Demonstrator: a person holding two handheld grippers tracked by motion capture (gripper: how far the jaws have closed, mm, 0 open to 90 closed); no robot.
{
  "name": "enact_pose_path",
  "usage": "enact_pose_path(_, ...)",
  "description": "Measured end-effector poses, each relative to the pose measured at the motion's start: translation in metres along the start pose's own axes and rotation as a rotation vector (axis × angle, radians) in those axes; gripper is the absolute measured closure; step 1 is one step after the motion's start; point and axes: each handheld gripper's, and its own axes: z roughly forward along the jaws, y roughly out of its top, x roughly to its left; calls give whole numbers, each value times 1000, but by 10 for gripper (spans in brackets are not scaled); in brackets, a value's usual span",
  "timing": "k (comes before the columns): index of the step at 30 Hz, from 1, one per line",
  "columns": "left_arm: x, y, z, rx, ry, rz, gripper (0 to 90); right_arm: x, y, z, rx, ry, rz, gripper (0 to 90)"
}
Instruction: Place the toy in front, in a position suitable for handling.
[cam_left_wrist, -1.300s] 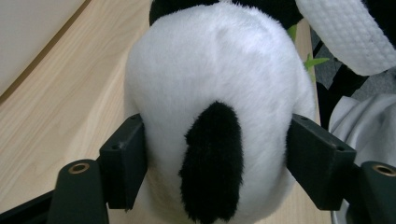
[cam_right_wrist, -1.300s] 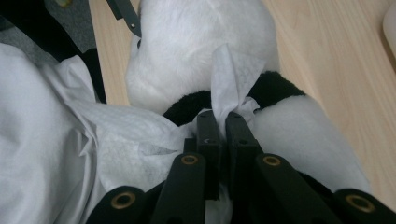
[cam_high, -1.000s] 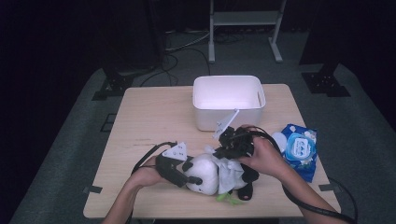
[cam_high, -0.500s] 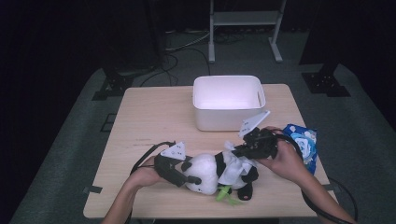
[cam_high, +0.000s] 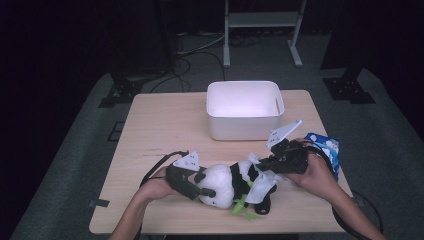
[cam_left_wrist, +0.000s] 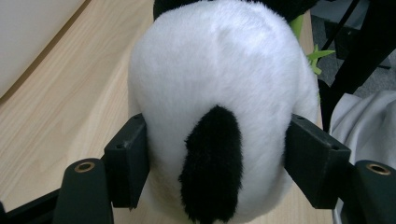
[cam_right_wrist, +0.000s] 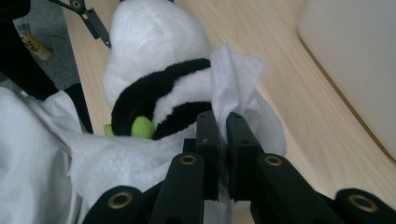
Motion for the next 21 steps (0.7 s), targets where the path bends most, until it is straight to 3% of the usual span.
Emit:
enact_pose_path(6, 1, -1, 0, -4, -2, -5, 290, 2, 5, 4, -5, 11, -18, 846)
enact_pose_path(21, 3, 0, 0, 0, 2, -15, 288, 7, -29, -10, -39, 53, 51, 844)
